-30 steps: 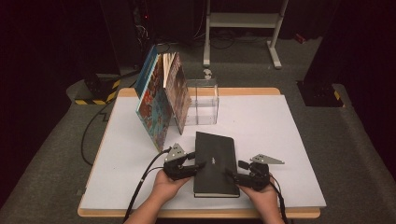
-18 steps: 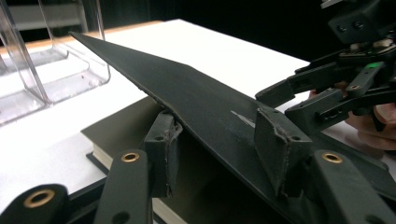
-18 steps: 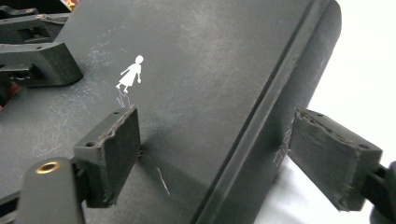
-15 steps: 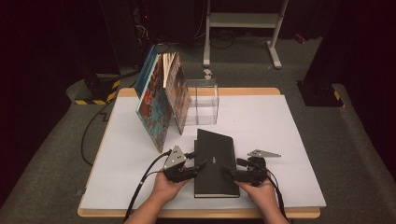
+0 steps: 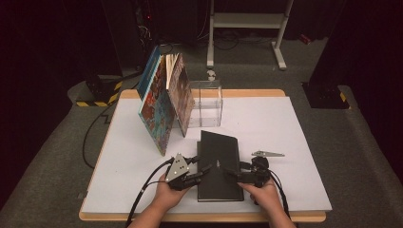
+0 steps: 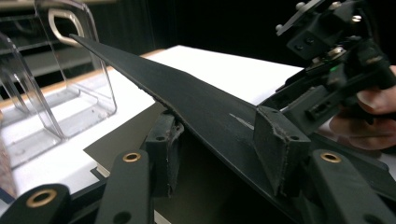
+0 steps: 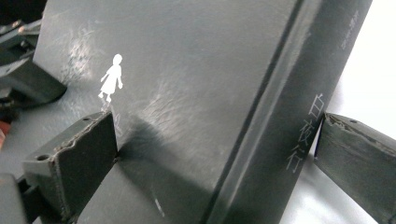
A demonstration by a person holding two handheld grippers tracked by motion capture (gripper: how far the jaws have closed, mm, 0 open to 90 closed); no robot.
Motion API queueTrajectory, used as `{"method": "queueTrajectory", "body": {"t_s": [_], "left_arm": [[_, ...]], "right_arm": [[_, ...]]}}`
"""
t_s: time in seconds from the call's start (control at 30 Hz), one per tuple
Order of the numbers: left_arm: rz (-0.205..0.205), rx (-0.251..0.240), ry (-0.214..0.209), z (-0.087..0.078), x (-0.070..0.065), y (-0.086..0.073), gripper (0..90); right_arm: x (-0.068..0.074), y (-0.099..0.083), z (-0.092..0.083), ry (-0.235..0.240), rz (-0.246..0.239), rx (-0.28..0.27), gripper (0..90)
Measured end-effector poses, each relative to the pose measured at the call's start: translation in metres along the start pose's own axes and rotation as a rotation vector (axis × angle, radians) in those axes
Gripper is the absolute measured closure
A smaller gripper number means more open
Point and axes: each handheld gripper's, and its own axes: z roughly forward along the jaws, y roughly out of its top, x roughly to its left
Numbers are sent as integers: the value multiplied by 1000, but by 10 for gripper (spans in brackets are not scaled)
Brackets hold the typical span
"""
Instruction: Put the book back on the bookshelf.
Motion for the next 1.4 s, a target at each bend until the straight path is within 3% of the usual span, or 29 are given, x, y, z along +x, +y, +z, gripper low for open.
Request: {"method": "queueTrajectory", "body": {"t_s": [0.23, 0.33, 0.43, 0.53, 0.67, 0.93, 1.1, 1.27, 1.4], "left_arm": [[45, -39, 6, -4, -5, -1, 525], [63, -56, 7, -5, -7, -1, 525], [58, -53, 7, -5, -7, -1, 525], [59, -55, 7, -5, -8, -2, 525], [43, -29, 17, -5, -8, 0, 527], [-3, 17, 46, -1, -6, 4, 534], [53, 7, 85, 0, -8, 13, 545], [72, 1, 126, 6, -7, 19, 585], [52, 4, 132, 10, -1, 18, 609]], "right_arm": [[-4, 2, 0, 48, 27, -3, 0], [-5, 2, 1, 89, 35, -1, 0], [-5, 2, 3, 105, 39, -1, 0], [-3, 2, 0, 81, 30, -2, 18], [3, 2, -10, 42, -16, -22, 82], [22, 0, -30, -74, -158, -125, 234], [31, 2, -41, -113, -211, -203, 310], [40, 5, -53, -171, -277, -284, 389], [52, 4, -57, -229, -384, -321, 417]]}}
